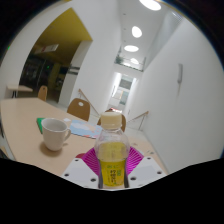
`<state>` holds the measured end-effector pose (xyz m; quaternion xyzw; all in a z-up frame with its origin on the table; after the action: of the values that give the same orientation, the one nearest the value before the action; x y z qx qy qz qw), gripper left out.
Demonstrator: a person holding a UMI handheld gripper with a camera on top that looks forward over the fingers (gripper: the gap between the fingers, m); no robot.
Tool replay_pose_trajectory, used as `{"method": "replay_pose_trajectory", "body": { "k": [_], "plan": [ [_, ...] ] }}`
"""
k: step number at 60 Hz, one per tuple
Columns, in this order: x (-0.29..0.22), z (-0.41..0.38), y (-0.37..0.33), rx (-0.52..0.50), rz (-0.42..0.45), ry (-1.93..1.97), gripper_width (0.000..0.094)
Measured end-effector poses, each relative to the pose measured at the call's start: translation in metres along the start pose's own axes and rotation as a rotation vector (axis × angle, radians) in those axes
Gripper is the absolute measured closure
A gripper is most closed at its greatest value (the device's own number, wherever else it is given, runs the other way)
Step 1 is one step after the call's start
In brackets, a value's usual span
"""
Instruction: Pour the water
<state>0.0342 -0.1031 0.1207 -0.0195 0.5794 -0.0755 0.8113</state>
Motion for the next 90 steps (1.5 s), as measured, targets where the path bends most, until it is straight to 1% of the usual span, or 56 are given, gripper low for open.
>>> {"method": "replay_pose_trajectory", "body": {
  "k": [6,7,9,14,15,16,17,24,25,26,27,30,33,37,40,42,43,44,45,48,51,52,53,57,60,61,62,63,66,67,68,70,73,74,78,79,83,84,85,86,88,90],
  "plan": [
    [-0.044,-0.013,0.019,0.031,0.068,-0.412,0.0643],
    [-0.047,0.004,0.031,0.014,0.089,-0.472,0.0645],
    [-0.069,-0.011,0.031,0.048,0.121,-0.606,0.0646],
    [-0.105,-0.030,0.037,0.123,0.201,-0.973,0.0646],
    [-0.110,-0.037,0.041,0.132,0.212,-1.040,0.0644],
    [-0.108,-0.021,0.044,0.122,0.219,-1.109,0.0643],
    [-0.124,-0.040,0.030,0.133,0.229,-1.172,0.0644],
    [-0.125,-0.058,0.035,0.155,0.290,-1.579,0.0644],
    [-0.112,-0.043,0.052,0.143,0.296,-1.618,0.0644],
    [-0.112,-0.045,0.050,0.147,0.301,-1.656,0.0644],
    [-0.122,-0.053,0.031,0.147,0.295,-1.696,0.0644],
    [-0.123,-0.053,0.027,0.158,0.298,-1.779,0.0644],
    [-0.122,-0.050,0.022,0.160,0.286,-1.843,0.0644],
    [-0.114,-0.034,0.013,0.135,0.250,-1.862,0.0645],
    [-0.118,-0.029,0.006,0.136,0.262,-1.849,0.0644],
    [-0.125,-0.024,0.002,0.154,0.277,-1.818,0.0645],
    [-0.129,-0.016,-0.011,0.165,0.284,-1.787,0.0645],
    [-0.119,-0.014,0.003,0.175,0.292,-1.745,0.0645],
    [-0.127,-0.017,-0.002,0.172,0.288,-1.701,0.0646],
    [-0.137,-0.003,-0.014,0.166,0.279,-1.496,0.0645],
    [-0.145,0.028,-0.024,0.159,0.269,-1.211,0.0645],
    [-0.158,0.028,-0.030,0.169,0.283,-1.111,0.0643],
    [-0.162,0.033,-0.037,0.163,0.275,-1.012,0.0643],
    [-0.159,0.048,-0.043,0.079,0.240,-0.550,0.0644],
    [-0.138,0.060,-0.043,0.017,0.171,-0.210,0.0644],
    [-0.136,0.072,-0.069,0.010,0.194,-0.100,0.0645],
    [-0.127,0.072,-0.073,-0.020,0.183,-0.009,0.0645],
    [-0.131,0.075,-0.087,-0.055,0.163,0.047,0.0645],
    [-0.098,0.070,-0.088,-0.127,0.137,0.258,0.0644],
    [-0.100,0.075,-0.102,-0.147,0.111,0.277,0.0644],
    [-0.081,0.070,-0.092,-0.159,0.102,0.326,0.0644],
    [-0.072,0.071,-0.106,-0.170,0.067,0.342,0.0644],
    [-0.054,0.073,-0.119,-0.186,0.051,0.363,0.0644],
    [-0.041,0.063,-0.112,-0.189,0.051,0.373,0.0644],
    [-0.023,0.063,-0.133,-0.219,0.019,0.382,0.0644],
    [-0.024,0.058,-0.120,-0.230,0.000,0.369,0.0644],
    [-0.009,0.064,-0.143,-0.231,-0.035,0.337,0.0644],
    [-0.001,0.057,-0.129,-0.229,-0.049,0.324,0.0643],
    [0.006,0.058,-0.136,-0.232,-0.070,0.307,0.0633],
    [-0.002,0.071,-0.160,-0.233,-0.034,0.303,0.0641],
    [0.003,0.058,-0.138,-0.232,-0.032,0.282,0.0640],
    [0.003,0.063,-0.152,-0.230,-0.033,0.267,0.0641]
  ]
}}
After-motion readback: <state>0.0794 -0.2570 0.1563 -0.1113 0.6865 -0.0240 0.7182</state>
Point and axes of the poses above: the point between the fingertips, and its own axes, seen from behind it with the camera up: z to the right, x down, y forward, the way the camera looks, the point moved 7 cm from there along -y, backward, against the way the camera looks, and after that the axes turned 5 degrees about x, right-handed, at the moved point
